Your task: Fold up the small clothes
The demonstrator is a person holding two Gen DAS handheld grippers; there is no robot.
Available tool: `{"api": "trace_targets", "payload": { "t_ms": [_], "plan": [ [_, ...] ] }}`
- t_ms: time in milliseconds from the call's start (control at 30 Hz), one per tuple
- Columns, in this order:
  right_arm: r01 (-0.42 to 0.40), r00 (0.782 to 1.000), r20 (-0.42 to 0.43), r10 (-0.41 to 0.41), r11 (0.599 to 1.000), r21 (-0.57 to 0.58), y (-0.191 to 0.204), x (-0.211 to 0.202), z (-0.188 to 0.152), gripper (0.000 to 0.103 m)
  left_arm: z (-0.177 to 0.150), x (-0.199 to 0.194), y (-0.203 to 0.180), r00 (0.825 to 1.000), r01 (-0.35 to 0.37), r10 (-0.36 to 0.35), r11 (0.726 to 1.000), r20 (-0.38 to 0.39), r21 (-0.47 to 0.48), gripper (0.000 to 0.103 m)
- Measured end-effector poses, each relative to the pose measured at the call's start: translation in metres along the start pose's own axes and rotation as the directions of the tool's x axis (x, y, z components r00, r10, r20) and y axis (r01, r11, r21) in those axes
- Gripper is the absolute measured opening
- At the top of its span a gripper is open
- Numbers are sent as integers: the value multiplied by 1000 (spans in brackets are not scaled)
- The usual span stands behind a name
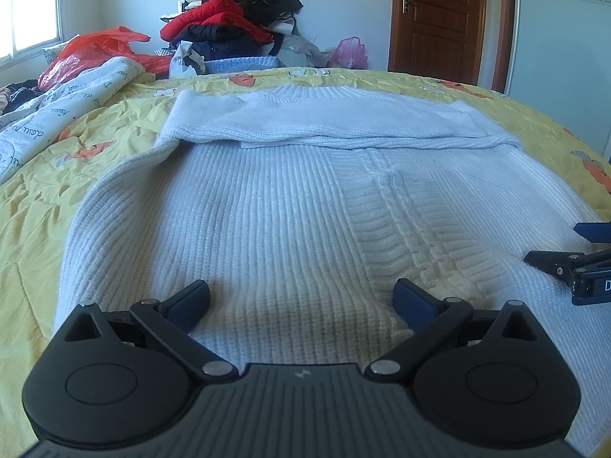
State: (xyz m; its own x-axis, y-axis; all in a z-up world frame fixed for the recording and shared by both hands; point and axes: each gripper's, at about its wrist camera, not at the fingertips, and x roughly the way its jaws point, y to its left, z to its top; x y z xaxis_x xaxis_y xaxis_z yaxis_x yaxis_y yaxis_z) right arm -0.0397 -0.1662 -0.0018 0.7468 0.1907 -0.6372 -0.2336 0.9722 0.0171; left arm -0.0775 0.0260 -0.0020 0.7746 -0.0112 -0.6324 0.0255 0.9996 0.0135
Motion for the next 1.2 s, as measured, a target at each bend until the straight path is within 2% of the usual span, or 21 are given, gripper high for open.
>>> {"api": "trace_targets", "payload": {
  "t_ms": [233, 467, 767, 1200],
  "plan": [
    [-7, 1000, 1, 7, 1000, 2, -1, 0, 0, 101, -1, -1, 0, 1000, 0, 0, 1000, 0, 0, 103],
    [-8, 1000, 1, 8, 1000, 2, 1, 0, -1, 101, -11, -14, -6, 999, -36, 36, 999, 12, -4, 103],
    [-2, 1000, 0, 2, 1000, -2, 3, 0, -1, 101, -10, -12, -4, 1000, -27, 27, 1000, 13, -12, 103],
    [3, 1000, 20, -2, 1000, -13, 6, -24, -23, 101, -10, -12, -4, 1000, -27, 28, 1000, 12, -13, 103]
  ]
}}
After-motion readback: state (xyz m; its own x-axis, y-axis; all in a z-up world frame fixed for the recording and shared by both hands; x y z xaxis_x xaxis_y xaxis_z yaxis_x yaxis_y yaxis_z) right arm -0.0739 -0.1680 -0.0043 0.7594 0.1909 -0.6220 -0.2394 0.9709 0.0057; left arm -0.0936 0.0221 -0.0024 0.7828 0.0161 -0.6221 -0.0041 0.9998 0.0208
